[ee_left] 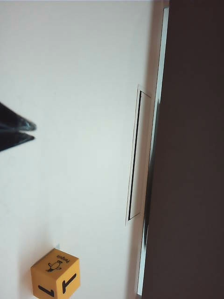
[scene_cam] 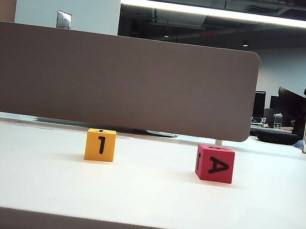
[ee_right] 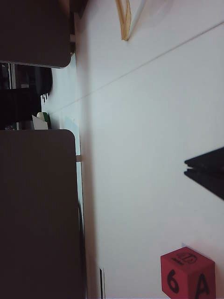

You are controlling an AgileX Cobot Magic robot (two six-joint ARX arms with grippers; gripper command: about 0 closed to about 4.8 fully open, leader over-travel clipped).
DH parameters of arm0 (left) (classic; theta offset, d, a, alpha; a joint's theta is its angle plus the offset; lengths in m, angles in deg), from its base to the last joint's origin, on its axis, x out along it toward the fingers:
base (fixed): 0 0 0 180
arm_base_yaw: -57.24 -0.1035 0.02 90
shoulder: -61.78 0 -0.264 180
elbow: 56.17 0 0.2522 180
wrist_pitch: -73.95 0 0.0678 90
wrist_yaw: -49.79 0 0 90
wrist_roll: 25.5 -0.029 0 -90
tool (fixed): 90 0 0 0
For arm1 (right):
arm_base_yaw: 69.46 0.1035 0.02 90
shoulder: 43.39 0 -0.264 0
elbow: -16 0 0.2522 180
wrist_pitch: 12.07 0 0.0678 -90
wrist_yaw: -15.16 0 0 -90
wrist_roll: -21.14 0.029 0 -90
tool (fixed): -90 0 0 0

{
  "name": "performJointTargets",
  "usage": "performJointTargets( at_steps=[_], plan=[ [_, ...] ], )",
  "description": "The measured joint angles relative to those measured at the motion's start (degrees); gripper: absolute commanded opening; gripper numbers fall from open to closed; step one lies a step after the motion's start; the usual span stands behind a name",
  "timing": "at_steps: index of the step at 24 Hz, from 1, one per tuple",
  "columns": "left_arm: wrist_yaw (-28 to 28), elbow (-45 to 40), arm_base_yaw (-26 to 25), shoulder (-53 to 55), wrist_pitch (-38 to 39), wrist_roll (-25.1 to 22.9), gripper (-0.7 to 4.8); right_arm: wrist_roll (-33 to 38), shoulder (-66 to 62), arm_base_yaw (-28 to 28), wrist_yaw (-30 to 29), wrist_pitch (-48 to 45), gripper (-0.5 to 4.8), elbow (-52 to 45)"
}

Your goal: Stack the letter block on the right onto the letter block on the left.

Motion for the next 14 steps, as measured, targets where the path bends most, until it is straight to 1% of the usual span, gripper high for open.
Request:
performJointTargets(
  at_steps=[5,7,8,9,11,12,14],
  plan=[
    [0.0,0.0,0.0,0.0,0.0,-0.2,-0.05,0.0,0.0,0.0,0.1,0.0,-0.07,0.0],
    [0.1,0.0,0.0,0.0,0.3,-0.2,-0.05,0.0,0.0,0.0,1.8,0.0,-0.07,0.0],
    [0.1,0.0,0.0,0.0,0.4,-0.2,-0.05,0.0,0.0,0.0,3.7,0.0,-0.07,0.0],
    [0.1,0.0,0.0,0.0,0.4,-0.2,-0.05,0.0,0.0,0.0,4.1,0.0,-0.07,0.1],
    [0.7,2.2,0.0,0.1,3.5,-0.1,-0.05,1.8,0.0,0.0,4.4,4.2,-0.07,2.7],
    [2.1,6.7,0.0,0.1,7.4,0.0,-0.05,4.9,0.0,0.1,5.2,6.5,-0.07,6.8],
    [2.6,13.0,0.0,0.2,10.3,0.0,-0.05,5.9,0.0,0.0,5.5,7.9,-0.07,12.2]
  ],
)
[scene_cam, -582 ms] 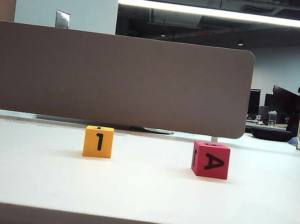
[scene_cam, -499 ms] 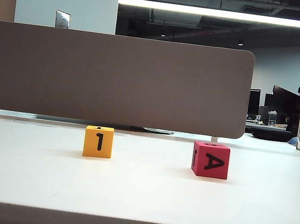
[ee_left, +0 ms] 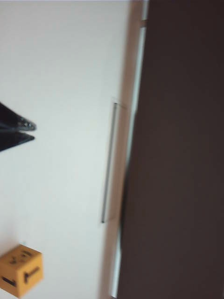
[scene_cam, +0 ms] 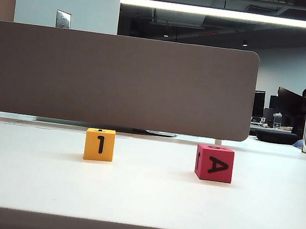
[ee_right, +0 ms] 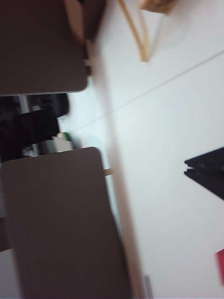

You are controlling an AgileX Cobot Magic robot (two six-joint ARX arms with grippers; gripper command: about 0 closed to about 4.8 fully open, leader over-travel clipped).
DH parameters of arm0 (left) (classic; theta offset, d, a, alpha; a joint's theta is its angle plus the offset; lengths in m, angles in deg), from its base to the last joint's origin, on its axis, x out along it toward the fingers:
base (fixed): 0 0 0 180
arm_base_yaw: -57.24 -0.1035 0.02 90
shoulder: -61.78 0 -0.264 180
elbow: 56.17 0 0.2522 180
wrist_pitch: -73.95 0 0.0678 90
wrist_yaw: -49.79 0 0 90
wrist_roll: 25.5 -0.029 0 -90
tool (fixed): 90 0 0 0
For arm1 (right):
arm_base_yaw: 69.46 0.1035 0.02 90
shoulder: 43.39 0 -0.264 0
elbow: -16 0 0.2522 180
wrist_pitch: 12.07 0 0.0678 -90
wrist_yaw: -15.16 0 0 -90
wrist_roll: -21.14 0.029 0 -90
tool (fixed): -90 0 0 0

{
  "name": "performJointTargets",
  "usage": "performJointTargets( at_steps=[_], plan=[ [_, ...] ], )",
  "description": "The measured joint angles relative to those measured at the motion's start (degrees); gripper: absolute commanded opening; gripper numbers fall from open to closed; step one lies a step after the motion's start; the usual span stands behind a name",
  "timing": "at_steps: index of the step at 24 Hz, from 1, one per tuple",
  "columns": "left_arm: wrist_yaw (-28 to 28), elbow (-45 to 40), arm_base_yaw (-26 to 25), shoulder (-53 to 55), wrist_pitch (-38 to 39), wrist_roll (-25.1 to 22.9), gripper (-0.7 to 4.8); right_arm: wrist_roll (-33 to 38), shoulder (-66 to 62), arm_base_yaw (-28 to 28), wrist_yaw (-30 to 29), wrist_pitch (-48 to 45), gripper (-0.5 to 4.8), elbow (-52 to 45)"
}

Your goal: Stack the letter block on the right onto the letter block on the left.

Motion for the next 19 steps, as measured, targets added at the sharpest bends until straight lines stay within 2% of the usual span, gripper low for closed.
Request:
performJointTargets(
  at_steps=[4,6,8,11,15,16,19],
  plan=[
    [-0.4,11.8,1.9,7.7,5.2,1.2,-0.05,-2.3,-4.5,0.0,0.0,4.1,-0.07,14.1],
    [-3.3,15.7,2.9,12.2,5.8,0.2,-0.05,-4.3,-9.1,0.0,0.0,8.3,-0.07,19.7],
    [-8.5,21.7,3.9,19.4,6.4,-2.0,-0.05,-5.6,-15.4,-0.1,0.0,13.9,-0.07,25.9],
    [-9.4,28.5,5.5,27.1,5.8,-3.3,-0.05,-5.7,-26.7,-0.1,0.0,20.7,-0.07,34.2],
    [-9.2,29.3,5.4,31.4,6.9,-8.5,-0.05,-2.8,-42.2,0.3,-0.4,30.5,-0.07,44.5],
    [-9.2,29.3,5.3,32.0,7.1,-8.9,-0.05,-1.1,-46.6,0.9,-1.2,33.9,-0.07,47.9],
    [-10.8,29.5,5.4,33.9,8.6,-8.6,-0.05,0.1,-54.9,4.9,-2.3,36.8,-0.07,53.3]
  ],
)
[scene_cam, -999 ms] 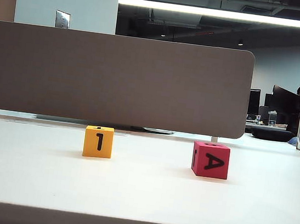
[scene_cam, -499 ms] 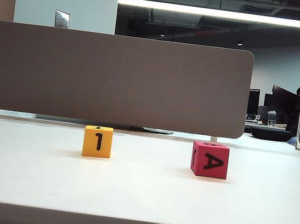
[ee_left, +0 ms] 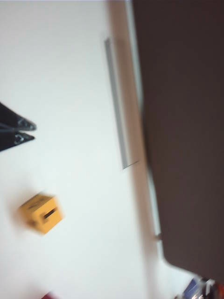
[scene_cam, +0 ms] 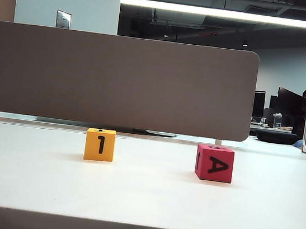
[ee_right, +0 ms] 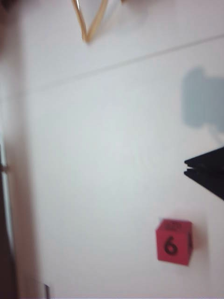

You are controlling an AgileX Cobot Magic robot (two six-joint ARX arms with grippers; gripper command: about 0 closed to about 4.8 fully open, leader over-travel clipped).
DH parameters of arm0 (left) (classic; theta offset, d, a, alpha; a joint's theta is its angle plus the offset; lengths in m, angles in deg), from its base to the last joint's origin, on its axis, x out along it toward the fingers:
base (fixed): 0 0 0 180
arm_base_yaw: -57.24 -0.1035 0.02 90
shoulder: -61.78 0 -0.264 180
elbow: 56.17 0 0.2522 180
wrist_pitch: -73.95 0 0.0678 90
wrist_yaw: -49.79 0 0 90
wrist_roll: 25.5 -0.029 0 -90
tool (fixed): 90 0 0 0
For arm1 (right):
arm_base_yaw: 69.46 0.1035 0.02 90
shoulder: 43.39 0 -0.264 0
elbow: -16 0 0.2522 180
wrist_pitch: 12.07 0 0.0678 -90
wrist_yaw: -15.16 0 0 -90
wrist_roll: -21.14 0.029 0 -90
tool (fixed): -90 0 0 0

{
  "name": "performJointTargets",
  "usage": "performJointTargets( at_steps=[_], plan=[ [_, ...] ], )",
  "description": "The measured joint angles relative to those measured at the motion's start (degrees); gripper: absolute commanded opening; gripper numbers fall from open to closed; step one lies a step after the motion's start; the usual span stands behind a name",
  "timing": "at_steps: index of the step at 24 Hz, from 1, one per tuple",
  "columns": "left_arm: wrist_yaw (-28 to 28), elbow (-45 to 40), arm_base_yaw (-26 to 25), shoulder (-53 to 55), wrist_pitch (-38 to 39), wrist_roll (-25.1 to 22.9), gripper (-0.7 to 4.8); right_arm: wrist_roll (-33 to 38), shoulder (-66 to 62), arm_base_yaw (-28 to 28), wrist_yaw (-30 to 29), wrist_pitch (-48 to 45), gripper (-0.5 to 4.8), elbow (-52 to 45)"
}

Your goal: Stack the letter block on the right onto the letter block on the left.

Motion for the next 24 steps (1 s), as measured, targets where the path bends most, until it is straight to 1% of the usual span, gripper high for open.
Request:
performJointTargets(
  at_steps=[1,2,3,4,6,8,11,12,13,14,15,16,17,18,22,24],
  plan=[
    [-1.0,0.4,0.0,0.6,1.8,0.0,-0.05,0.2,-1.7,1.5,-0.2,0.8,-0.07,1.1],
    [-2.1,1.8,0.0,1.7,5.9,0.0,-0.05,0.2,-4.0,4.0,-0.4,1.7,-0.07,2.6],
    [-2.3,2.6,0.0,2.1,8.0,0.0,-0.05,0.2,-5.1,5.2,-0.4,2.2,-0.07,3.3],
    [-2.3,5.7,0.4,3.7,13.0,-0.3,-0.05,0.2,-7.7,8.0,-0.3,2.1,-0.07,4.9],
    [-2.6,8.9,1.9,5.0,16.5,-0.5,-0.05,0.2,-10.7,11.1,-0.3,2.1,-0.07,6.3],
    [-3.4,12.3,2.4,6.0,17.4,-0.4,-0.05,1.1,-13.1,13.3,-0.3,2.1,-0.07,7.1],
    [-4.8,15.7,3.5,7.5,17.6,-0.3,-0.05,2.0,-16.1,14.6,-0.2,1.9,-0.03,7.9],
    [-5.7,17.1,3.6,8.4,17.7,0.2,-0.05,2.3,-17.2,14.7,-0.2,1.7,0.39,7.9],
    [-6.0,18.6,3.4,9.6,17.6,1.4,-0.05,2.7,-18.8,15.1,0.0,1.6,1.35,7.8],
    [-6.3,19.6,3.3,10.9,18.2,2.9,-0.05,2.7,-20.3,15.3,0.5,1.2,2.09,7.8],
    [-7.4,20.4,3.3,12.1,18.7,3.9,-0.05,2.8,-21.2,15.3,0.6,0.4,2.68,7.8],
    [-8.1,20.7,3.3,12.5,18.8,4.5,-0.05,2.8,-21.9,15.3,0.6,-0.2,3.86,7.8],
    [-10.3,21.0,3.3,13.5,18.8,6.4,-0.05,2.8,-23.7,15.3,0.6,-1.4,4.48,7.8],
    [-11.5,21.0,3.4,13.7,18.8,7.6,-0.05,3.3,-25.1,15.3,0.6,-2.3,4.65,7.8],
    [-12.1,21.0,3.5,15.6,18.1,9.3,-0.05,5.5,-28.6,15.3,0.0,-5.9,4.72,8.0],
    [-13.2,21.0,5.0,15.5,18.1,9.9,-0.05,7.1,-30.8,15.6,-0.8,-7.3,4.73,8.2]
  ],
)
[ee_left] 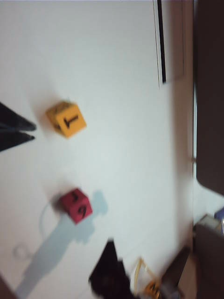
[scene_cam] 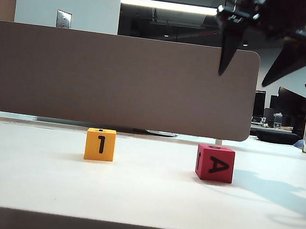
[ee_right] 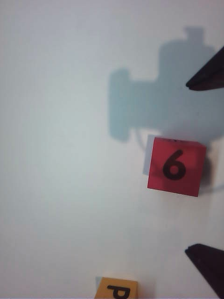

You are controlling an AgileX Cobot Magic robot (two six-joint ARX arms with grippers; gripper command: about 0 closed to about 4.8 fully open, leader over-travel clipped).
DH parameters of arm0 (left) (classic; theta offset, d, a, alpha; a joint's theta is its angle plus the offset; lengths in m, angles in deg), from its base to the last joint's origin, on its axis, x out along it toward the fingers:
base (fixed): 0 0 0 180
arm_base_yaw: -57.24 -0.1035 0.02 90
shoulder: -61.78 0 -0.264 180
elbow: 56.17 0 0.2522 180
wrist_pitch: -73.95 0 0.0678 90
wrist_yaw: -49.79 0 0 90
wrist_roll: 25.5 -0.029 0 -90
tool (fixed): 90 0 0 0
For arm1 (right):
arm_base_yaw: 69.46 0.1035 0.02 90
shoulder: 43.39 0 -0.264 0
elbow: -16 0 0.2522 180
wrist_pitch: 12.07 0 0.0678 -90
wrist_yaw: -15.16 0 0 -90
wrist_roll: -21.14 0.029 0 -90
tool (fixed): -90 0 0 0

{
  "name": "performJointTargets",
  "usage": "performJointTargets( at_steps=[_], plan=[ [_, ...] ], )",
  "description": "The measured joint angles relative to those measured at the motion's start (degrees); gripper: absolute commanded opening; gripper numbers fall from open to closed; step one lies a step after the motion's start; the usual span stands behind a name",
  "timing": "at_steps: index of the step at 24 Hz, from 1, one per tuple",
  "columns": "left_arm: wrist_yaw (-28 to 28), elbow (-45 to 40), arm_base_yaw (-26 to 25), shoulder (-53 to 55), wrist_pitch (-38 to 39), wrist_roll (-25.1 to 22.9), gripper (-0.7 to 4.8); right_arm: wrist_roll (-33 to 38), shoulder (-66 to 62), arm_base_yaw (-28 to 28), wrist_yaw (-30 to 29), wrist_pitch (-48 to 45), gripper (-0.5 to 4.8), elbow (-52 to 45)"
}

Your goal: Stack the letter block on the right onto the letter block on the left.

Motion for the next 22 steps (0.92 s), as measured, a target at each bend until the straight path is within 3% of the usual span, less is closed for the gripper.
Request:
performJointTargets(
  at_steps=[3,7,14,22],
  plan=[
    [-3.6,0.0,0.4,-0.1,-0.2,0.0,-0.05,1.7,-5.2,0.4,-0.2,0.1,4.79,0.9],
    [-3.7,1.6,0.4,0.5,-0.2,0.0,-0.05,3.3,-8.3,1.3,-0.3,-0.1,4.79,1.5],
    [1.7,10.4,0.5,4.4,-1.1,-0.8,-0.05,3.7,-13.7,1.8,0.2,0.0,4.79,1.5],
    [2.1,12.9,0.5,5.6,-1.0,-1.4,-0.05,3.6,-17.9,1.8,0.7,-0.1,4.79,1.5]
  ],
)
